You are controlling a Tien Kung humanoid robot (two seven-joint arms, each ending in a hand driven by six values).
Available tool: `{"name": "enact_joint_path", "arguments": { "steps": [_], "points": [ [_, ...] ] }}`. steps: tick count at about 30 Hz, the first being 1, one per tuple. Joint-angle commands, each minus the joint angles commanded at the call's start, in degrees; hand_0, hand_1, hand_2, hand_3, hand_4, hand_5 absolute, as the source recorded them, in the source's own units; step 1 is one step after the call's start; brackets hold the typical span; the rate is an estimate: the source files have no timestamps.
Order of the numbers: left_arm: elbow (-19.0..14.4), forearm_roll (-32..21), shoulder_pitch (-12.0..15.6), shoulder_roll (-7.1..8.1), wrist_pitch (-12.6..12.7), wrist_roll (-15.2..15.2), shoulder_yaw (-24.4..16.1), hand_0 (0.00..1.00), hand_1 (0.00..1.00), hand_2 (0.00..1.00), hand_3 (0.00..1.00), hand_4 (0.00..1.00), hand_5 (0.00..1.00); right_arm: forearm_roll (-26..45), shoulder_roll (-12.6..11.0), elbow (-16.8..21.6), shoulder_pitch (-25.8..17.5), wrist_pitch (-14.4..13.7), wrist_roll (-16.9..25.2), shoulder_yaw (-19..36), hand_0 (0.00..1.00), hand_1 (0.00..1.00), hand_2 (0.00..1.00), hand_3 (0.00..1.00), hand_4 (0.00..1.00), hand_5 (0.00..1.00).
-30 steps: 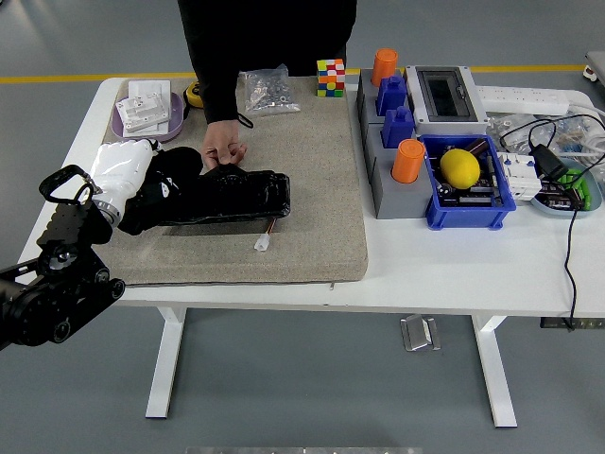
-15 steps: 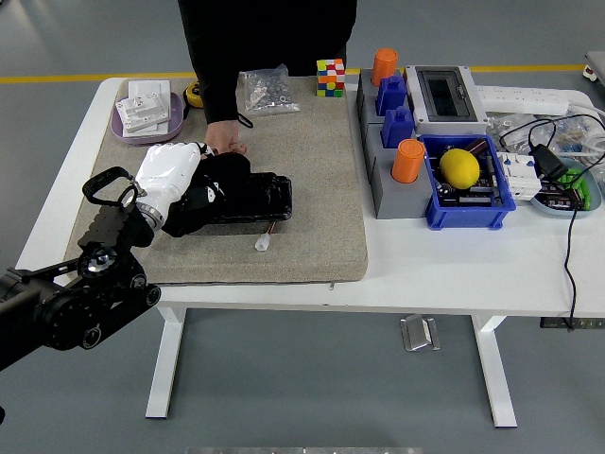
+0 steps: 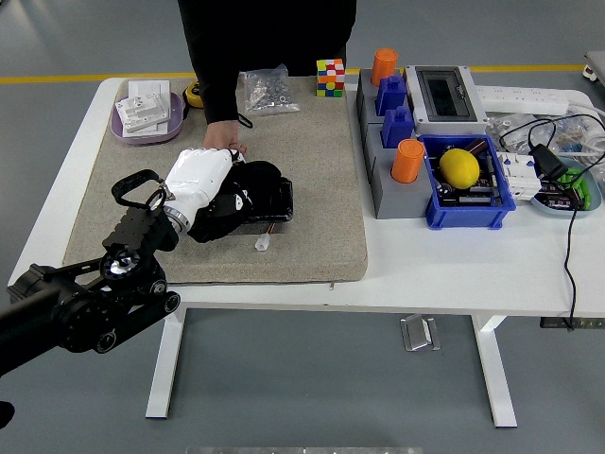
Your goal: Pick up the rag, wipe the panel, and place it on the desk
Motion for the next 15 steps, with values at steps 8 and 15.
{"name": "enact_joint_path", "arguments": {
  "steps": [8,15],
  "points": [
    [-2.50,0.16,-0.72,-0.64,-0.71,0.37,1.67,0.219,0.143,0.530,0.426,0.352,0.002,-0.03,-0.20,0.00,0.04,0.05,-0.03,-0.03,0.746,0.682,0.707,0.596,0.953,0.586],
    [-4.42,0.05,-1.47,-1.35,-0.77,0.56,4.66,0.219,0.143,0.529,0.427,0.356,0.002,0.03,-0.30,0.00,0.13,0.10,-0.01,-0.22,0.746,0.681,0.707,0.597,0.953,0.586]
  ]
}}
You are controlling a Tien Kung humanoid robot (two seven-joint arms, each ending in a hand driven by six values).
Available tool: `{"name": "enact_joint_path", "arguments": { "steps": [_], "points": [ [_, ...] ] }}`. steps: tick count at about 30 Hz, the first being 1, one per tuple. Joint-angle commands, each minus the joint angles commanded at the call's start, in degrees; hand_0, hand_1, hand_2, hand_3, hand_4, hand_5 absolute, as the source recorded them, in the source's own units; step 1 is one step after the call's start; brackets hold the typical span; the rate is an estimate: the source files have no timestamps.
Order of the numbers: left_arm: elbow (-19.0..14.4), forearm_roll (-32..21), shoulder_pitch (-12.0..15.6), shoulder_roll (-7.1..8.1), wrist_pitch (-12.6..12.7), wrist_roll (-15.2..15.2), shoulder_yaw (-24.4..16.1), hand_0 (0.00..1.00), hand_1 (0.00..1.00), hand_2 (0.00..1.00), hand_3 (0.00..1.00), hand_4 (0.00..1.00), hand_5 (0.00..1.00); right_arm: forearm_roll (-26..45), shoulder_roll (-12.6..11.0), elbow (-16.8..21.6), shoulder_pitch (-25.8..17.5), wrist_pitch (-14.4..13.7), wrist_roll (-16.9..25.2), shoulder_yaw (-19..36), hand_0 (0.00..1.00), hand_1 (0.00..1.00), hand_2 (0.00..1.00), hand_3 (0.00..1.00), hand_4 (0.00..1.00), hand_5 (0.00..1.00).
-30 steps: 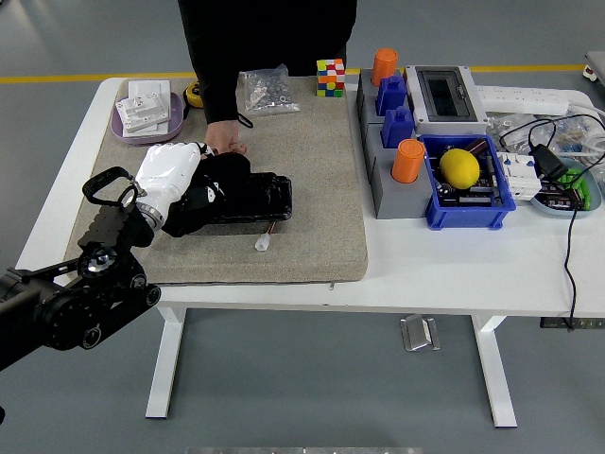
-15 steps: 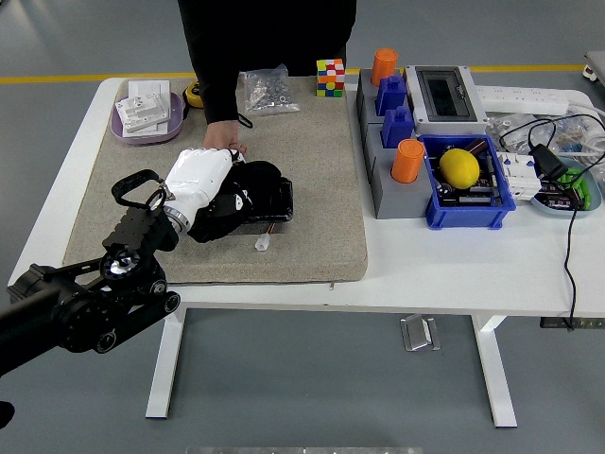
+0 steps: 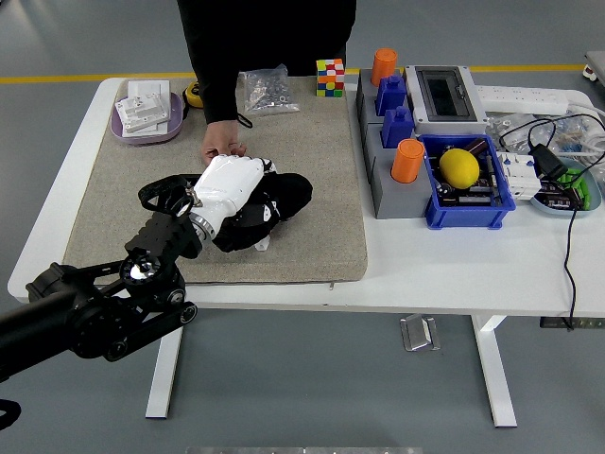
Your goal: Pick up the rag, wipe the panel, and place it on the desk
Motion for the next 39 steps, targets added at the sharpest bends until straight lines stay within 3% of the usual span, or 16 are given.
{"name": "enact_joint_path", "arguments": {
  "steps": [16,39],
  "points": [
    [0.74,0.27,0.15,0.07,0.17,-0.05,0.52,0.219,0.143,0.529,0.427,0.360,0.002,0.07,0.11,0.00,0.00,-0.03,0.00,0.00,0.746,0.680,0.705,0.596,0.954,0.586],
    [6.28,1.27,1.72,4.61,0.90,-0.96,-2.69,0.218,0.141,0.529,0.429,0.361,0.002,0.04,0.53,0.00,-0.38,-0.22,0.13,0.54,0.747,0.681,0.705,0.596,0.953,0.584]
  ]
}}
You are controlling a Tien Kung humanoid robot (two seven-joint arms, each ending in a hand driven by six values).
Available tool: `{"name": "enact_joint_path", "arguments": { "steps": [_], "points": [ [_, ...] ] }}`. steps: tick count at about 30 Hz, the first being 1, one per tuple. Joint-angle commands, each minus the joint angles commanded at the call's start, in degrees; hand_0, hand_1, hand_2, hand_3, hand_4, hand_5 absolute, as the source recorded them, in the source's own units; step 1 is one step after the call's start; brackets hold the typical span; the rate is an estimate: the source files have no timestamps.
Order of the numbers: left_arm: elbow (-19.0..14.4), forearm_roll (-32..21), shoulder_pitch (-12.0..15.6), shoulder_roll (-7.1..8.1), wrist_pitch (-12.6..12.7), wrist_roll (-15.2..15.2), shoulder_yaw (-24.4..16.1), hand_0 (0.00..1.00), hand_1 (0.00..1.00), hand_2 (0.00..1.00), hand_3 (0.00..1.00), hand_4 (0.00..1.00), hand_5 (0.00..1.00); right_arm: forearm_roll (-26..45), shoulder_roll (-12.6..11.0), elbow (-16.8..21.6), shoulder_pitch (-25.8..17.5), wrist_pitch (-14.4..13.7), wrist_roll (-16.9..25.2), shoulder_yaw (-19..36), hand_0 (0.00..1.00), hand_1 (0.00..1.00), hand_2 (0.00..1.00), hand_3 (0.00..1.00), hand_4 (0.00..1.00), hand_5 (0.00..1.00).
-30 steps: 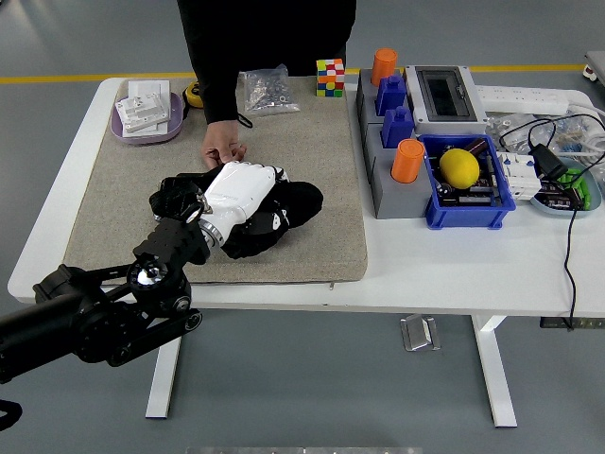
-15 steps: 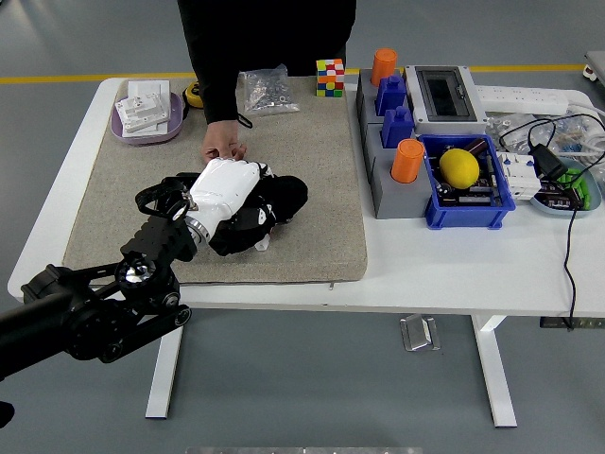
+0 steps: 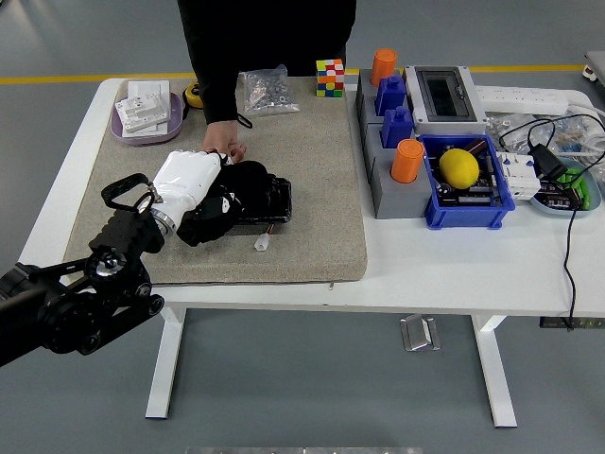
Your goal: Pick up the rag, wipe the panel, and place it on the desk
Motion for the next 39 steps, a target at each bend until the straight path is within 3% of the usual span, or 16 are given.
{"name": "enact_joint_path", "arguments": {
  "steps": [25,39],
  "points": [
    [4.72,1.36,1.56,3.96,0.39,-0.53,-4.35,0.218,0.142,0.530,0.430,0.361,0.002,0.18,0.26,0.00,-0.42,-0.13,0.20,0.46,0.747,0.680,0.705,0.596,0.953,0.584],
    [6.16,2.54,2.53,5.33,0.49,-0.81,-8.05,0.219,0.142,0.531,0.432,0.363,0.002,0.22,0.43,0.00,-0.28,-0.15,0.27,0.61,0.746,0.680,0.706,0.596,0.952,0.585]
  ]
}}
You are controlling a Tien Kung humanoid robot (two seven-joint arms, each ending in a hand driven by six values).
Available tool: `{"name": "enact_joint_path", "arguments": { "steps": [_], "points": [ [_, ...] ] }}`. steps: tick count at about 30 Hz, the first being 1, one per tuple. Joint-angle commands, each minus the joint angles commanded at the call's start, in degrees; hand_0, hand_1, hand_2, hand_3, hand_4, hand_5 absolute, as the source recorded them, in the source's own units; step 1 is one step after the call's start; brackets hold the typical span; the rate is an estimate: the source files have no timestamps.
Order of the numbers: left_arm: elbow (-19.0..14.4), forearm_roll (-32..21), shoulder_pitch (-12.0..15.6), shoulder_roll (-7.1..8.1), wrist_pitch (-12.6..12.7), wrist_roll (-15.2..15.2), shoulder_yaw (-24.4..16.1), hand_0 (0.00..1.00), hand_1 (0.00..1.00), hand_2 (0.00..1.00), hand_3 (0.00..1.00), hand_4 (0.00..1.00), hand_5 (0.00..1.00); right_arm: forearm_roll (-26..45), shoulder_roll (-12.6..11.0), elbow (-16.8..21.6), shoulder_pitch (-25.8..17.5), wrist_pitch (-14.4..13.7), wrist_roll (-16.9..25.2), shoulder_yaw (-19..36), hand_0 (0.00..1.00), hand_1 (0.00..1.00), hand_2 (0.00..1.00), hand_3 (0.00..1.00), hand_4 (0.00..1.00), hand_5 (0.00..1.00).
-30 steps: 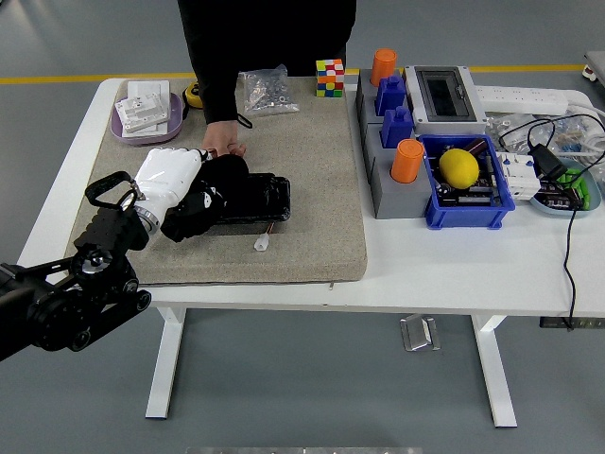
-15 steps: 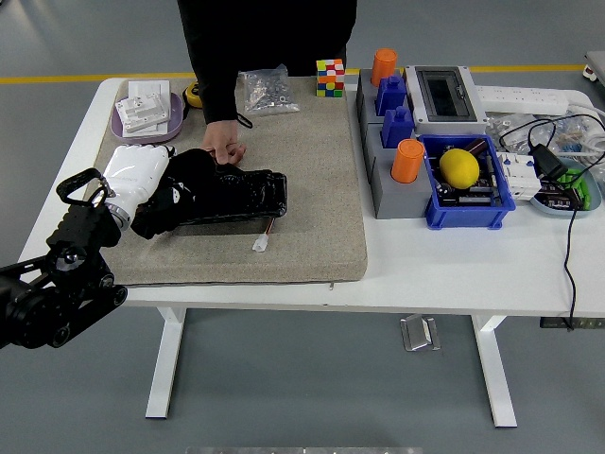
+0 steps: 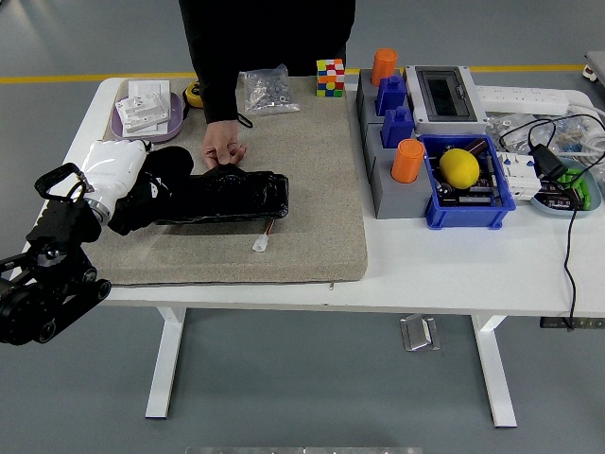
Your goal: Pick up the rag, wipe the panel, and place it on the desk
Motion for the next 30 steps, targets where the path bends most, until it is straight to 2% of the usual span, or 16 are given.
{"name": "enact_joint_path", "arguments": {
  "steps": [14,23,30],
  "points": [
    [2.84,1.47,2.62,1.12,0.82,-1.14,-6.57,0.219,0.142,0.530,0.430,0.367,0.002,0.69,-0.10,0.00,-0.06,0.03,0.01,-0.16,0.747,0.679,0.705,0.596,0.953,0.585],
    [4.47,0.73,4.46,-0.45,1.63,-2.16,-10.34,0.219,0.148,0.530,0.432,0.369,0.002,0.84,0.05,0.00,0.09,0.01,0.00,-0.34,0.746,0.679,0.705,0.596,0.953,0.586],
    [6.81,-0.15,5.07,-0.98,2.20,-3.10,-10.37,0.222,0.170,0.530,0.441,0.371,0.002,0.75,-0.09,0.00,0.12,-0.02,-0.23,-0.32,0.747,0.680,0.705,0.595,0.953,0.586]
  ]
}}
